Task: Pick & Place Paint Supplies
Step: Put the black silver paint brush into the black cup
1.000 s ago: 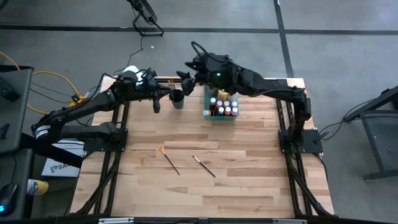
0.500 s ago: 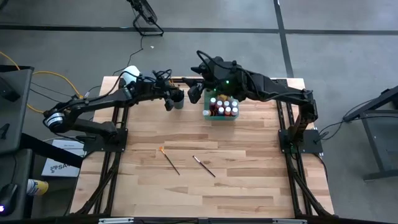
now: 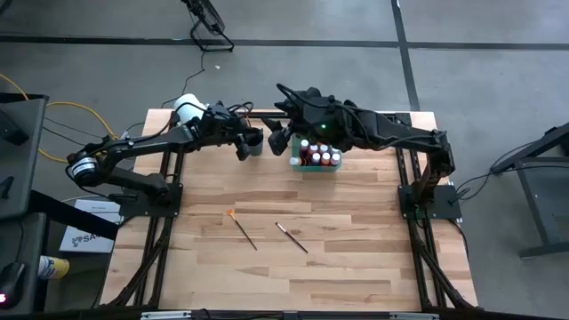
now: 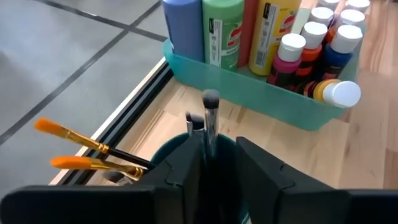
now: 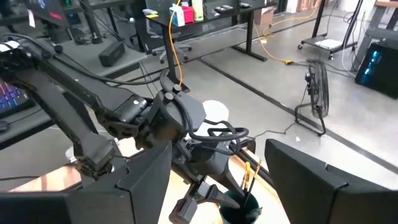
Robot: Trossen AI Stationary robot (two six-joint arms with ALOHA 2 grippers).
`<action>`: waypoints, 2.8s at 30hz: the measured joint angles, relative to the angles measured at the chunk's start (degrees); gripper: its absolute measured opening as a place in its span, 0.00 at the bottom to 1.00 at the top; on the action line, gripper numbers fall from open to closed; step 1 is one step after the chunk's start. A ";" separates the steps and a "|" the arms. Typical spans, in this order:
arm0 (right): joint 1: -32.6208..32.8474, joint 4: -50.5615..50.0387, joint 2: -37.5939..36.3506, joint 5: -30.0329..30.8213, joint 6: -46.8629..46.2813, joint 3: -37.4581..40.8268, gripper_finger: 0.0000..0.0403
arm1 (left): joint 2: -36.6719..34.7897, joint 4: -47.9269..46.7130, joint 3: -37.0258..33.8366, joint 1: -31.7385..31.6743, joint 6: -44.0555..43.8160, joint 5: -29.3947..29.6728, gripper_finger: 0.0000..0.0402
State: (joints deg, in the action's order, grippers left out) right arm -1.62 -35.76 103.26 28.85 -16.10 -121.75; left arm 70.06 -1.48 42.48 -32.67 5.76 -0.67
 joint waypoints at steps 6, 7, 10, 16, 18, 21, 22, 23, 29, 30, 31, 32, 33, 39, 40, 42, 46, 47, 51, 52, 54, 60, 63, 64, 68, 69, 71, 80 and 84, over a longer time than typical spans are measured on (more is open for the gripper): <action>0.47 -2.21 0.00 -0.55 -2.92 0.00 0.62 | -0.63 -0.82 0.00 -0.04 0.04 -1.40 0.40; 0.77 -3.28 0.00 -0.70 -3.36 -0.02 0.62 | -1.19 -0.89 0.00 -0.25 0.26 -2.30 0.43; 1.86 -8.32 0.00 -1.17 -4.41 -0.02 0.62 | -4.14 -1.87 0.00 -1.42 1.87 -7.48 0.51; 3.71 -15.17 0.49 -3.71 -6.63 -0.02 0.62 | -13.19 -4.09 0.00 -4.06 3.73 -12.65 0.55; 4.62 -14.12 0.99 -3.69 -6.16 -0.02 0.62 | -16.41 -4.65 0.00 -4.20 5.25 -13.90 0.55; 5.97 -11.52 2.13 -3.72 -6.32 -0.10 0.62 | -20.96 -5.47 0.00 -4.04 6.52 -15.33 0.55; 6.30 -11.44 2.73 -3.92 -6.67 -0.13 0.62 | -22.34 -5.97 0.00 -4.04 6.56 -15.52 0.55; 6.57 -11.83 3.60 -4.43 -7.37 -0.14 0.62 | -23.56 -6.33 0.00 -4.04 6.54 -15.54 0.55; 7.90 -20.52 11.40 -11.64 -13.05 -0.04 0.62 | -29.40 -9.64 0.00 -4.07 6.47 -15.51 0.55; 8.22 -22.13 12.76 -12.57 -13.79 -0.04 0.62 | -30.11 -10.43 0.00 -4.07 6.45 -15.49 0.55; 8.61 -23.62 14.11 -13.24 -14.39 -0.04 0.62 | -30.70 -10.68 0.00 -4.09 6.47 -15.49 0.55; 8.98 -24.94 15.64 -13.82 -15.00 -0.04 0.62 | -31.28 -11.27 0.00 -4.07 6.46 -15.47 0.55; 9.30 -26.02 17.15 -14.49 -15.79 -0.04 0.62 | -31.76 -12.19 0.00 -4.07 6.47 -15.49 0.55; 10.76 -27.78 24.70 -21.56 -22.08 -0.02 0.62 | -32.81 -15.85 0.00 -4.07 6.58 -15.47 0.55; 10.86 -27.82 25.75 -22.85 -23.30 -0.02 0.62 | -32.83 -16.82 0.00 -4.07 6.60 -15.50 0.55; 11.03 -27.86 28.12 -24.92 -25.21 -0.02 0.62 | -32.83 -17.56 0.00 -4.07 6.64 -15.60 0.55; 11.11 -27.82 31.56 -26.04 -27.89 -0.02 0.62 | -32.81 -19.55 0.00 -4.07 8.02 -16.31 0.55; 11.13 -27.79 32.30 -26.08 -28.57 -0.04 0.62 | -32.82 -19.93 0.00 -4.07 8.13 -16.84 0.55; 11.32 -27.67 35.40 -27.09 -30.78 -0.02 0.62 | -32.83 -20.62 0.00 -4.07 9.00 -18.44 0.55; 11.39 -27.41 35.89 -27.51 -31.34 -0.02 0.62 | -32.85 -20.91 0.00 -4.07 9.01 -18.56 0.55; 11.53 -26.97 36.48 -27.91 -32.95 -0.02 0.62 | -32.83 -21.70 0.00 -4.07 9.09 -19.15 0.55; 11.39 -26.41 36.94 -24.96 -35.34 -0.03 0.62 | -32.83 -22.83 0.00 -4.07 9.64 -19.80 0.55; 10.96 -26.39 36.94 -24.09 -35.34 -0.04 0.62 | -32.83 -22.72 0.00 -4.07 9.64 -19.84 0.55; 10.88 -26.39 36.94 -24.36 -35.35 -0.02 0.62 | -32.83 -22.74 0.00 -4.07 9.64 -19.85 0.55; 10.87 -26.39 37.94 -24.48 -36.22 -0.07 0.62 | -32.83 -22.72 0.00 -4.07 9.64 -19.86 0.55; 11.00 -26.25 38.18 -24.77 -36.57 -0.10 0.62 | -32.83 -22.74 0.00 -4.07 9.65 -19.88 0.55; 11.18 -25.72 38.91 -25.60 -36.69 -0.32 0.62 | -32.83 -22.72 0.00 -4.07 9.64 -19.91 0.55; 12.82 -26.20 39.98 -24.00 -36.66 -0.28 0.61 | -32.83 -22.77 0.00 -4.07 9.62 -19.91 0.55; 13.04 -26.11 40.13 -24.01 -36.78 -0.24 0.53 | -32.83 -22.77 0.00 -4.07 9.52 -19.91 0.55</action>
State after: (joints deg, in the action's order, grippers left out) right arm 11.42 -61.86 143.39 4.84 -52.88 -121.99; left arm 37.23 -24.25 42.48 -36.73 15.28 -20.58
